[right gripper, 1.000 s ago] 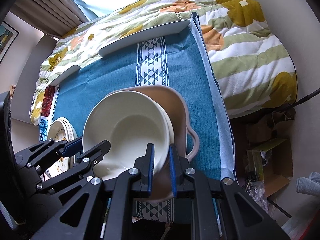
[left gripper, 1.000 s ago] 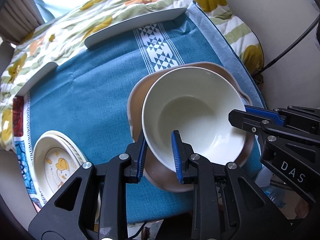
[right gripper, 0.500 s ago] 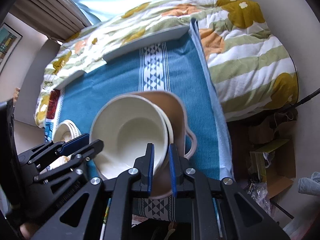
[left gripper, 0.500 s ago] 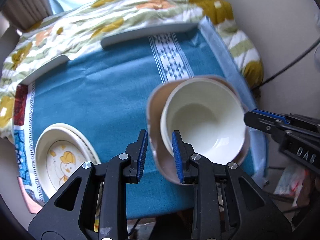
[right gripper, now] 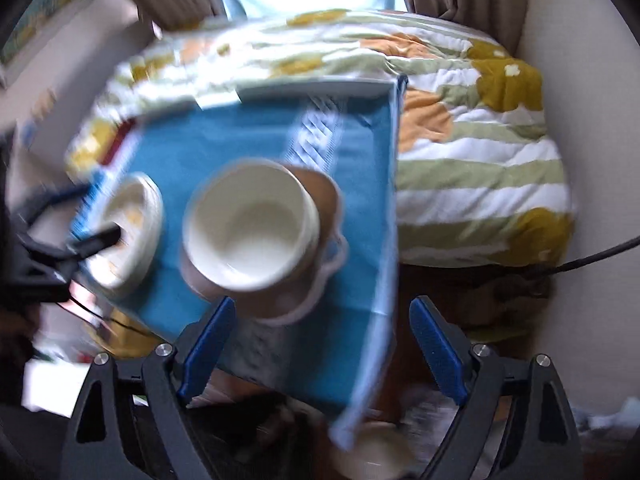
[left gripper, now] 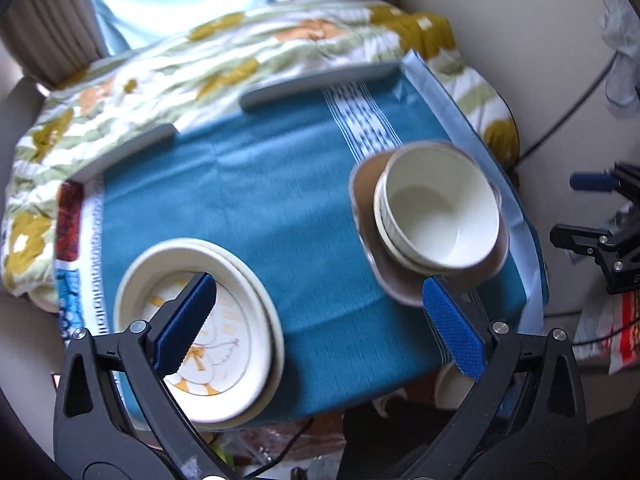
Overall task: Organize plates and bowls
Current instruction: 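Grasp the handled dish with its bowls using the left tool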
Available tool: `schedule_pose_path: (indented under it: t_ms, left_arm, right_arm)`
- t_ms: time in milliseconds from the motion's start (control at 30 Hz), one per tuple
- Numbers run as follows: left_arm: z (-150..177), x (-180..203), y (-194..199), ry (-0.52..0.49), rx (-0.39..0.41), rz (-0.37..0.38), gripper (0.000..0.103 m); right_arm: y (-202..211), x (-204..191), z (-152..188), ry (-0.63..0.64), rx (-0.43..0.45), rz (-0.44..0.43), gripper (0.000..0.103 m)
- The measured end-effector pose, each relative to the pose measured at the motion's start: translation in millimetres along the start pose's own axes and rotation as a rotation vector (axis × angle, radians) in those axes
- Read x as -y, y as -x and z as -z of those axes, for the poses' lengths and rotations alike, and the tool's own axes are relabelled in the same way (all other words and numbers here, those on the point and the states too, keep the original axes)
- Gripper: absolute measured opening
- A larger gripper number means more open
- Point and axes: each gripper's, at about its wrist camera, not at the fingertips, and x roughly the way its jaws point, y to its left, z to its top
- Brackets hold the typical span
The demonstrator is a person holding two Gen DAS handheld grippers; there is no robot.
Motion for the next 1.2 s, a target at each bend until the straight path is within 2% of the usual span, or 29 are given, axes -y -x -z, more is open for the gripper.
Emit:
schedule_pose_path:
  t_ms: [133, 400, 467, 500, 533, 600, 633, 733, 800, 833, 933, 1100, 1200]
  left_arm:
    - [0.3, -0.9, -30.5, -0.002, -0.067, 0.057, 0.103]
    - [-6.3, 5.1, -77.6, -0.039, -0.171, 0.092, 0.101]
    - [-7.9, 9.8, -88.2, -0.058, -0.196, 0.099, 0.097]
    - [-8.3, 11.3, -92.3, -0.064, -0.204, 0.104, 0.091]
    - [-8.3, 12.9, -97.5, -0.069, -0.213, 0.109, 0.083]
    - [-8.0, 15.4, -104.9, -0.067, -0.223, 0.134, 0.073]
    - [-7.8, 17.0, -109.0, -0.064, -0.226, 0.152, 0.066]
    - [-7.6, 21.0, -117.0, -0.068, -0.232, 0.168, 0.053]
    - [-9.0, 25.5, -121.2, -0.073, -0.240, 0.175, 0.046]
    - [-9.3, 27.9, -121.9, -0.080, -0.241, 0.168, 0.044]
    - [-9.7, 33.5, -120.9, -0.093, -0.244, 0.159, 0.043]
    - [-10.8, 31.9, -118.6, -0.084, -0.245, 0.166, 0.043]
    - [-12.7, 29.1, -118.9, -0.088, -0.247, 0.168, 0.043]
  right_arm:
    - [-26.7, 3.6, 0.9, 0.036, -0.063, -0.001, 0.086]
    - [-76.4, 13.3, -7.9, 0.019, -0.177, 0.009, 0.086]
    - [-85.2, 12.1, -10.1, 0.025, -0.191, 0.004, 0.086]
    - [-89.0, 11.0, -10.8, 0.031, -0.193, 0.000, 0.086]
    - [-93.3, 9.8, -12.0, 0.038, -0.192, -0.007, 0.081]
    - [-100.4, 8.4, -12.3, 0.046, -0.192, -0.022, 0.070]
    - [-105.1, 8.3, -12.1, 0.046, -0.194, -0.025, 0.067]
    - [-112.0, 9.7, -10.7, 0.040, -0.184, -0.041, 0.063]
    - [-111.6, 10.7, -10.3, 0.028, -0.171, -0.050, 0.059]
    - [-107.7, 9.1, -10.2, 0.038, -0.158, -0.026, 0.058]
    - [-92.0, 3.7, -9.7, 0.057, -0.120, 0.036, 0.058]
    - [-76.6, 9.8, -6.3, -0.002, -0.087, 0.019, 0.058]
    - [-76.1, 11.0, -6.1, -0.017, -0.090, 0.002, 0.045]
